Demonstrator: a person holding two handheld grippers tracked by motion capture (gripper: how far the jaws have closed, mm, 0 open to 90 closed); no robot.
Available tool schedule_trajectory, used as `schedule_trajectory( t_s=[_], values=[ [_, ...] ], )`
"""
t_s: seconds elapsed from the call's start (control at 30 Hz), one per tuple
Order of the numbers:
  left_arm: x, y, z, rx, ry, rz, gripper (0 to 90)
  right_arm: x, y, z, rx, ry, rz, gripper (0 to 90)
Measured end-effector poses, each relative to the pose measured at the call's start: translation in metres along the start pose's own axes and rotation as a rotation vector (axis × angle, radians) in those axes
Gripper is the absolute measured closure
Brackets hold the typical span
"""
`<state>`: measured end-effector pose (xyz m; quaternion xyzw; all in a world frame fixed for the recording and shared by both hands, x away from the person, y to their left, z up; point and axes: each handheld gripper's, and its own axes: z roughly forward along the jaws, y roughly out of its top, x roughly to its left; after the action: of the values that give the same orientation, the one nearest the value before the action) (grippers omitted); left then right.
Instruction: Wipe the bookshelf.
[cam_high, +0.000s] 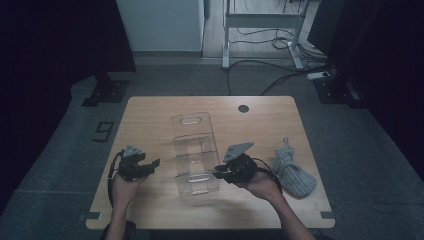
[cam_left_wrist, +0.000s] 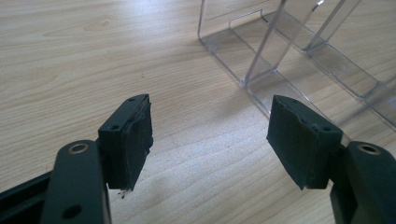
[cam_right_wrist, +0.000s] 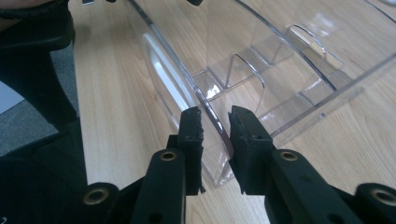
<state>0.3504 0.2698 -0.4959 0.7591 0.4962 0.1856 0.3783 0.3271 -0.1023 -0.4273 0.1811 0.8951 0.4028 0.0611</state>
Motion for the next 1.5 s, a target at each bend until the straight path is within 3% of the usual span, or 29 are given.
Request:
schedule_trajectory(
  t_s=[0.47,0.7,0.83,0.93,1.03,1.1,1.2,1.5],
  values=[
    [-0.001,0.0,0.001,0.005,-0.019,0.005,28.8,0.0,0.002,0.001,0.007,-0.042,0.035,83.9],
    [-0.006,0.002,0.001,0.002,-0.042,0.022,28.5,0.003,0.003,0.004,0.007,-0.085,0.013,86.7],
    [-0.011,0.004,0.0,-0.003,-0.052,0.043,27.4,0.003,0.006,0.005,0.018,-0.083,0.019,85.6],
    [-0.018,0.009,-0.003,-0.021,-0.074,0.07,26.4,0.0,0.007,0.001,-0.003,-0.072,0.052,78.2],
    [-0.024,0.012,-0.005,-0.03,-0.085,0.088,25.6,-0.002,0.007,-0.001,-0.006,-0.059,0.063,79.0],
    [-0.034,0.016,-0.008,-0.039,-0.102,0.124,25.4,0.0,0.009,0.0,0.007,-0.054,0.057,84.7],
    [-0.042,0.019,-0.01,-0.041,-0.111,0.154,25.2,0.003,0.011,0.001,0.017,-0.066,0.045,85.5],
    [-0.058,0.025,-0.013,-0.054,-0.144,0.204,24.3,0.008,0.019,0.008,0.026,-0.047,0.031,85.9]
  ],
)
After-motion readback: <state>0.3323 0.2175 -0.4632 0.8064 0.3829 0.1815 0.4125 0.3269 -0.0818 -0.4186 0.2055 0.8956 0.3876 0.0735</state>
